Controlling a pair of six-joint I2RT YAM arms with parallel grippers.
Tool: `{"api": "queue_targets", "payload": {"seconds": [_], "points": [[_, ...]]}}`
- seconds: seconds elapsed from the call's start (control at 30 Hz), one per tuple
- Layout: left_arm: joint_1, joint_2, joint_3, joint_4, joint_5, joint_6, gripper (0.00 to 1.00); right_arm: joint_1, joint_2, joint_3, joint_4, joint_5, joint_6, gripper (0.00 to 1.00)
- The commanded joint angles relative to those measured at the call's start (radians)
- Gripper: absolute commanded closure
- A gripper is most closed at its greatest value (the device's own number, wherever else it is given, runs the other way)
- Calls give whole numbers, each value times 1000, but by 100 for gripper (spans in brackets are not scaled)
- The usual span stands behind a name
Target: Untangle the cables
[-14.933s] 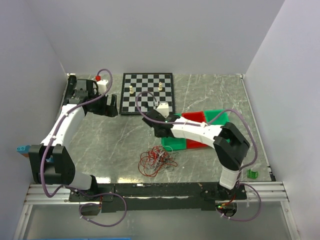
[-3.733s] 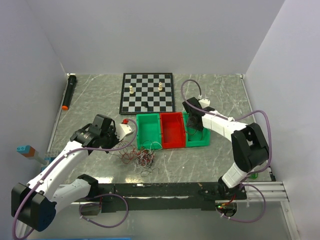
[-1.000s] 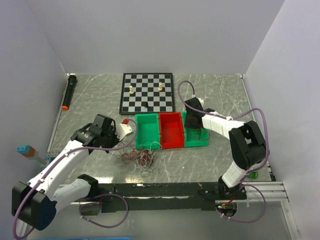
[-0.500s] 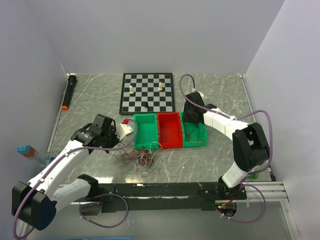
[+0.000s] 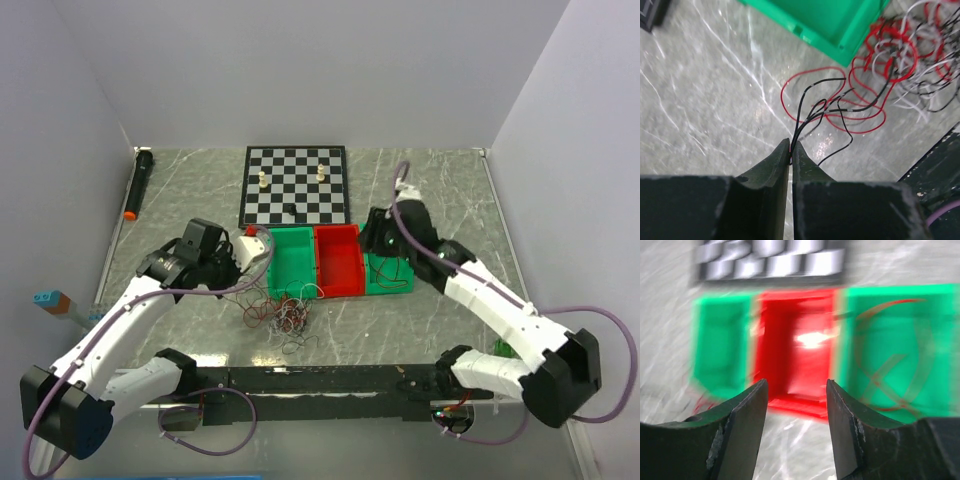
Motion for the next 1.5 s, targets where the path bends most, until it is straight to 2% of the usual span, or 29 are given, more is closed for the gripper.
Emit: {"api": "queue_targets", "payload": {"seconds": [0.0, 0.13, 0.23, 0.43, 0.63, 0.9, 1.03, 1.2, 1.27, 1.47], "points": [[5, -3, 46, -15, 76, -19, 89, 200, -40, -78, 91, -47, -3, 42], [5, -17, -3, -6, 52, -8, 88, 371, 27, -144, 172, -119, 17, 43], [5, -25, -39, 2, 21, 4, 88, 427, 90, -174, 215, -127, 37, 43], [5, -36, -90, 20, -32, 28, 88, 445, 170, -164, 264, -90, 26, 44], [5, -31, -121, 37, -62, 41, 88, 450, 216, -108, 258, 17, -38, 46], [5, -19, -113, 42, -60, 36, 88, 450, 285, -94, 287, 39, -95, 50], [5, -13, -115, 48, -62, 36, 88, 450, 293, -101, 315, 28, -107, 61], [5, -2, -112, 56, -65, 28, 88, 450, 241, -129, 317, 28, -106, 92], [7, -6, -105, 51, -62, 22, 89, 452, 190, -154, 292, 31, -89, 100], [5, -60, -79, 10, -63, 25, 93, 465, -44, -243, 142, 97, 23, 100]]}}
